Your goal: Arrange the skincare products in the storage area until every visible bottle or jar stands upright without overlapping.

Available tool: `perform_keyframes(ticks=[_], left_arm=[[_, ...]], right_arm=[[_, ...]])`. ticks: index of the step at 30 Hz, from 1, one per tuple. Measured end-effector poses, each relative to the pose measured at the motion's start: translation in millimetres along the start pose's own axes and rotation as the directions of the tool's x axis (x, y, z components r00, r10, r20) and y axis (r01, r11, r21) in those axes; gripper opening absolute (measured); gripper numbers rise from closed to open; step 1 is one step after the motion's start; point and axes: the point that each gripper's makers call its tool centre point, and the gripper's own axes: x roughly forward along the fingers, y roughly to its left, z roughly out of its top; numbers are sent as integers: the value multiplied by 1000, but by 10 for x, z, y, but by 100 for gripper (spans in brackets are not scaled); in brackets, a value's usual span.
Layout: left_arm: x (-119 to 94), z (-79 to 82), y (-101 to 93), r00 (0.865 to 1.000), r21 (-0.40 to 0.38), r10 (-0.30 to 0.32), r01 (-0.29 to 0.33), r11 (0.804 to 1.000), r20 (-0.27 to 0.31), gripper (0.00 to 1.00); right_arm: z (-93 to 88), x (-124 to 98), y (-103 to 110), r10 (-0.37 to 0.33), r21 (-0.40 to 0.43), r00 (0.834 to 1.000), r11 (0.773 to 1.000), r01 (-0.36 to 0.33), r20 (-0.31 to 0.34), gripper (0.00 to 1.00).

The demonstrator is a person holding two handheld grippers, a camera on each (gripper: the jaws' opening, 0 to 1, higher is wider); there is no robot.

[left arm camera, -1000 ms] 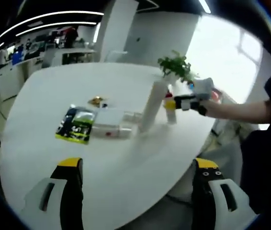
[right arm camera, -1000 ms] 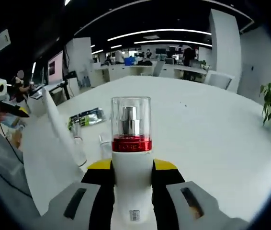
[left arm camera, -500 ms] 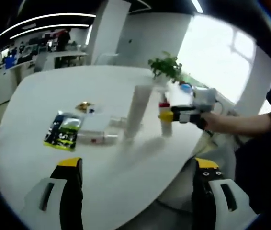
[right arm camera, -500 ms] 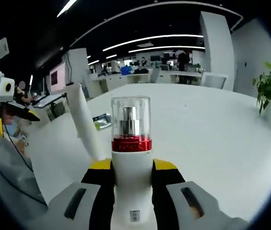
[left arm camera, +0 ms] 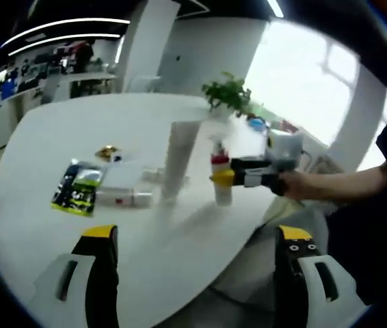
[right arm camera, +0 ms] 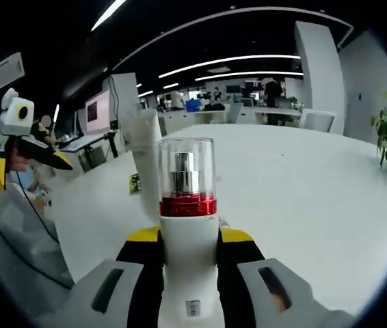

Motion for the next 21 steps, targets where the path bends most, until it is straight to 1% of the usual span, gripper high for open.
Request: perform_keyframes(ticks=[4,8,9,12,16,18,19,21], left_arm=[[27,63,-44,1000,-16,-14,14,1000,24,87],[55,146,-66,998,-55,-23,26,998,62,87],[59,163,-64,997,-65,-21,26,998,71,87],[51,256,-24,993,-122,-3,18,992,120,85],[11,346,22,987,-152,33,-9,988,160,83],[-20,415,48,979,-149,65,-37,988,192,80],[-54,493,72,966,-160,105,-68,985,236,78],[-91,582,48,951,-184,120,-69,980,285,74]], right_arm=[[95,-57,180,31,-11,999,999,-31,16,28],[243,-92,446,77,-34,997,997,-76,31,28],[255,-76,471,84,-39,996,996,-82,34,28],[412,-68,698,122,-26,991,992,-121,58,28],[541,-19,881,138,-29,987,990,-136,80,28],[618,1,995,141,-37,986,990,-139,84,28],[655,22,1063,146,-64,986,988,-141,82,28],[701,47,1155,142,-78,987,988,-136,76,28]])
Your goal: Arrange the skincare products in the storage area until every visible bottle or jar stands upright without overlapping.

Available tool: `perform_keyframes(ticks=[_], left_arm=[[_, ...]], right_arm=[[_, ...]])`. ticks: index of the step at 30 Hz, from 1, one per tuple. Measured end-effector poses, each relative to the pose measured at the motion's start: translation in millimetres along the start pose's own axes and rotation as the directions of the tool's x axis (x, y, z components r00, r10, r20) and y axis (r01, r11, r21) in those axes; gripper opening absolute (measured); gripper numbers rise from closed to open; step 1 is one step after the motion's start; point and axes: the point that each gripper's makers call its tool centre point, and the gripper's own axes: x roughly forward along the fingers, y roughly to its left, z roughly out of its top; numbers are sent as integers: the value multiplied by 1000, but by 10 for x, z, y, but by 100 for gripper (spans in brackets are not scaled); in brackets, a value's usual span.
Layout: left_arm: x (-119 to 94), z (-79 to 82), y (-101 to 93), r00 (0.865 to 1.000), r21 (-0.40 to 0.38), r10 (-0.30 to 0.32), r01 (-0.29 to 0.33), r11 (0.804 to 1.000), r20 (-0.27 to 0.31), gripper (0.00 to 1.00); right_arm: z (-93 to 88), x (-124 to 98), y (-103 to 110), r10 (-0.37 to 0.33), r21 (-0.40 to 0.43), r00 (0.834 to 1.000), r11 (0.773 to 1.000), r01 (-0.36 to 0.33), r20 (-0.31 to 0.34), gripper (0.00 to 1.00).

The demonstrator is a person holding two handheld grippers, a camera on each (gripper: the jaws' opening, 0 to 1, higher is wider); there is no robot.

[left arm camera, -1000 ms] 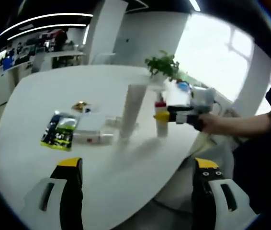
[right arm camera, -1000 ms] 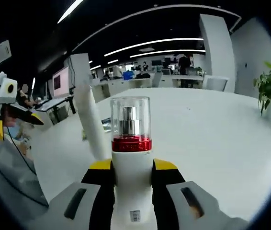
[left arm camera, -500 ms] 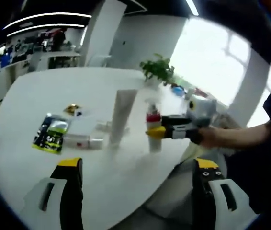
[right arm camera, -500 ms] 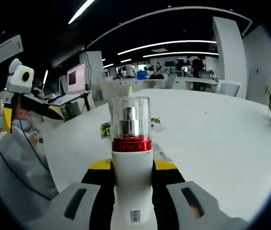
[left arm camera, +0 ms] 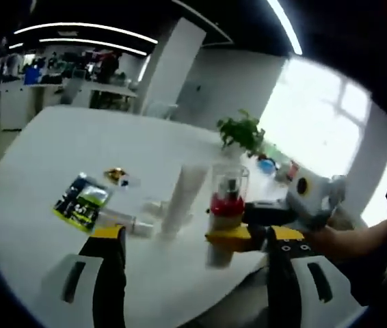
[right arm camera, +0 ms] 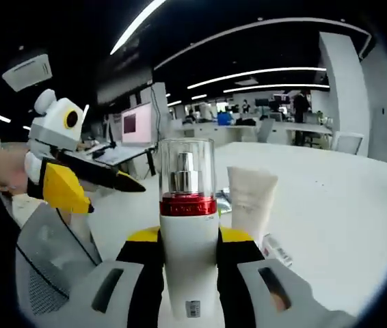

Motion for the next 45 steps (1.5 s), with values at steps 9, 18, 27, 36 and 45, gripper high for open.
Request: perform_keyframes(ticks=[9,18,27,36,45], left_arm=[[-111,238,-189,992,-8,29,-28,1000,120,62],[-256,358,-18,978,-11,113,-113,994,174,47],[-282,545,-116,969,48,105,-118,992,225,33],[-275,626,-160,974,92,53,-75,993,221,27],[-512,841,-410,934,84,-290,279,957,207,26]], right_arm=[[416,131,452,20,-72,999,997,-17,51,28],[696,133,584,42,-117,996,993,-33,77,29],[845,125,682,60,-126,993,991,-46,103,29],[914,85,676,46,-111,994,993,-35,101,29],[1213,-80,874,211,-94,961,976,-197,176,32]])
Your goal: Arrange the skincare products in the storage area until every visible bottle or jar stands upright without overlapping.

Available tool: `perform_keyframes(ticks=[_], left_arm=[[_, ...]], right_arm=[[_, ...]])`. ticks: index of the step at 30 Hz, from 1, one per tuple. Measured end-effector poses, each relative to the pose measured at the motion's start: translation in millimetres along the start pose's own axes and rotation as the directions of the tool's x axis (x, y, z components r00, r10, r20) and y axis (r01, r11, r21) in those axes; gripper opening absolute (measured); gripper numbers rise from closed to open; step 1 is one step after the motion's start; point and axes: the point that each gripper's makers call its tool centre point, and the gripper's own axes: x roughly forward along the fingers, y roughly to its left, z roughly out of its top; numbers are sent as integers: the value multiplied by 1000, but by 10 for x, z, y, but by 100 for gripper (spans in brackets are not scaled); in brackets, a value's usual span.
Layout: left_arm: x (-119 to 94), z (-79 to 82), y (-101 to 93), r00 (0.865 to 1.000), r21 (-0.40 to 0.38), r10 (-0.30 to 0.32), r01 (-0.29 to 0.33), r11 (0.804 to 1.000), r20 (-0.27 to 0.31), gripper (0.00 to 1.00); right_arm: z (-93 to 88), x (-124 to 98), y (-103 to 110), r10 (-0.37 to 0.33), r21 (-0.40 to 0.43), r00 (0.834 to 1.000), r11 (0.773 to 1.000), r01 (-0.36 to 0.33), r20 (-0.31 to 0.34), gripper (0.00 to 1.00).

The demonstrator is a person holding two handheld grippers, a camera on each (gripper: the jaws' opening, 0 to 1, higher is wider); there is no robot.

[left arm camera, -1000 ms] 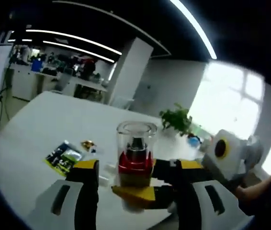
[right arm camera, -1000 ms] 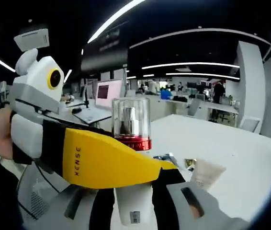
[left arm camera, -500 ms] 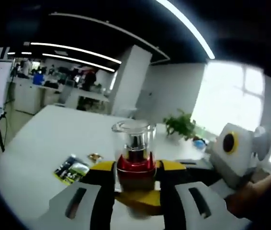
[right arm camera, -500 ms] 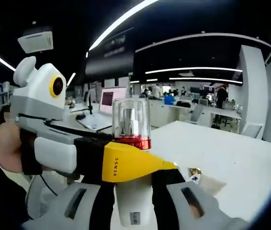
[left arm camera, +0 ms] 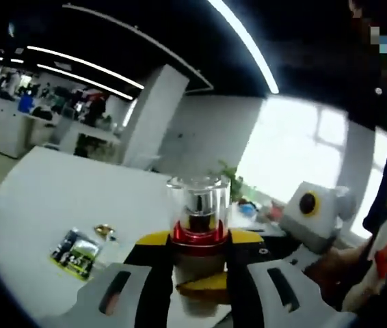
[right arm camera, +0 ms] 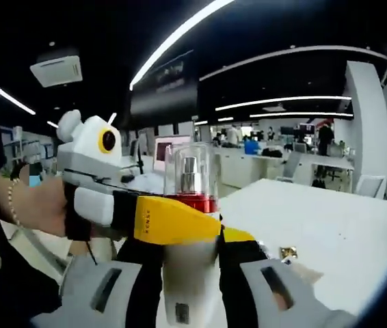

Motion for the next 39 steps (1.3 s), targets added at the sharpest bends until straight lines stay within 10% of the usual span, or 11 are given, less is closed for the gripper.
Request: perform_keyframes(ticks=[9,16,19,24,29,33,39], left_arm=[[-157,218,-427,956,20,-292,292,956,-15,25],[-204,281,-731,865,-28,-503,502,864,-2,25],[-179,295,-781,849,-29,-529,529,848,-10,25],[-158,419,-815,821,-51,-570,571,819,43,25],[-47,495,-812,829,-87,-553,558,825,83,26],[59,482,-812,861,-79,-503,508,858,74,28],[205,427,-626,947,-71,-312,317,946,75,28]], right_arm=[[260,-183,292,315,161,947,933,-321,66,33],[304,-351,538,512,211,858,834,-509,47,31],[336,-388,517,458,97,888,886,-453,-34,31],[481,-423,492,387,187,922,905,-383,12,29],[544,-419,326,297,176,955,939,-297,25,29],[452,-401,171,186,47,981,982,-184,-49,28],[354,-415,-94,1,-39,997,999,-4,-83,28]])
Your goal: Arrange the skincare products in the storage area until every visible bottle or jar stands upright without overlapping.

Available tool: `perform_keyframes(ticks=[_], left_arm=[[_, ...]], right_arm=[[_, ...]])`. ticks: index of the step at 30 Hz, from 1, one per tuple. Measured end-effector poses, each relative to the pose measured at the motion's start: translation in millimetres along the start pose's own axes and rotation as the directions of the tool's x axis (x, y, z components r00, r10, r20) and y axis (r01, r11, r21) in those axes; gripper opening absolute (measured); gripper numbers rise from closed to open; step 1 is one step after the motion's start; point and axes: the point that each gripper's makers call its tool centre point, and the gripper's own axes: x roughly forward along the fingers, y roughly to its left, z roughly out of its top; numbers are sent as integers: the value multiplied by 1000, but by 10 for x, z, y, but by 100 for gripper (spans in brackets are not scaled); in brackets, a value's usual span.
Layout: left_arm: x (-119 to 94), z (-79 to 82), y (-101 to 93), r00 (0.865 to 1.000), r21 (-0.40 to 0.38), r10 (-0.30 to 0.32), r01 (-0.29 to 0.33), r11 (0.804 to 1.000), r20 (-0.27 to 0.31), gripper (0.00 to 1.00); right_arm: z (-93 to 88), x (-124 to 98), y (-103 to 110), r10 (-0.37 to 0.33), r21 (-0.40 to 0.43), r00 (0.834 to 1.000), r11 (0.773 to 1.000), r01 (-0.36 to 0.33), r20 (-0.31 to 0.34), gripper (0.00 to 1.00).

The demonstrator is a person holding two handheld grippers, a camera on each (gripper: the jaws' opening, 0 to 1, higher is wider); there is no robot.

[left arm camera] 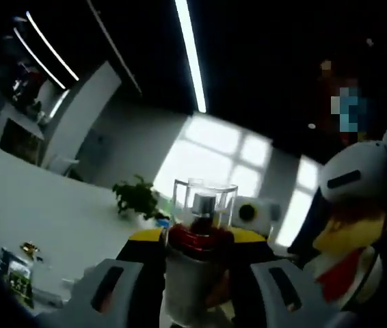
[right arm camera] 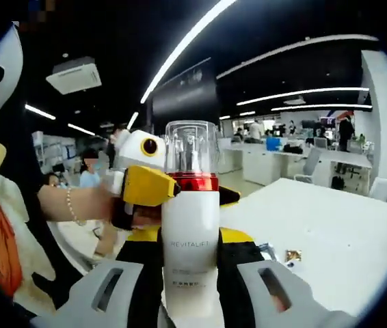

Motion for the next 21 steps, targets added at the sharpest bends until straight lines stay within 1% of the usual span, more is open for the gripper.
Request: perform_keyframes(ticks=[1,2,3,4,6,7,8,9,10,11,12,13,14,15,16,17,18,19,20,21], left_arm=[[10,-10,55,998,5,60,-60,998,8,28],[14,-19,75,996,12,87,-87,996,9,27],[24,-30,112,992,25,129,-129,991,10,27],[26,-29,140,987,13,159,-159,987,16,26],[36,-30,178,980,-14,199,-199,980,27,25],[31,-23,206,972,-17,232,-231,973,38,24],[33,-17,210,968,1,247,-247,969,44,24],[38,-19,229,960,21,277,-278,960,42,23],[51,-34,225,957,14,288,-289,957,32,24],[60,-27,249,945,5,325,-325,946,33,24],[73,-11,248,942,3,332,-333,943,42,25],[80,2,259,934,0,355,-355,935,51,25],[68,8,291,920,-3,387,-388,922,56,25],[48,2,332,902,16,429,-431,902,54,24],[59,23,320,898,37,436,-439,898,67,24],[49,3,325,890,51,452,-455,889,56,24],[51,-10,313,886,88,461,-464,881,50,24],[59,-24,288,889,127,456,-457,880,41,24],[68,-19,265,893,184,449,-448,875,40,24],[70,-23,256,895,190,445,-443,876,35,24]], right_arm=[[-27,-11,-71,-52,-18,999,999,51,-12,28],[-41,-14,-96,-69,-33,998,997,68,-16,28],[-61,-11,-134,-94,-45,995,995,93,-20,28],[-73,-9,-161,-114,-48,993,992,113,-21,28],[-77,-12,-189,-140,-59,990,989,139,-21,28],[-74,-23,-223,-163,-78,986,984,161,-19,28],[-72,-24,-231,-169,-92,985,982,167,-19,28],[-71,-35,-262,-197,-134,980,972,193,-23,28],[-70,-37,-268,-208,-159,978,967,202,-24,28],[-62,-40,-278,-226,-191,974,957,218,-22,28],[-55,-38,-272,-243,-228,970,946,232,-23,28],[-51,-36,-269,-250,-233,968,943,239,-20,28],[-44,-33,-256,-255,-229,967,942,245,-14,28],[-41,-35,-257,-262,-234,965,939,252,-13,28],[-43,-36,-261,-278,-256,960,929,265,-15,28],[-49,-37,-267,-287,-262,958,926,273,-17,28],[-67,-37,-274,-293,-270,956,922,276,-22,28],[-78,-41,-278,-292,-270,956,923,274,-27,29],[-84,-51,-276,-293,-264,956,924,276,-24,29],[-87,-57,-273,-292,-259,956,926,276,-22,29]])
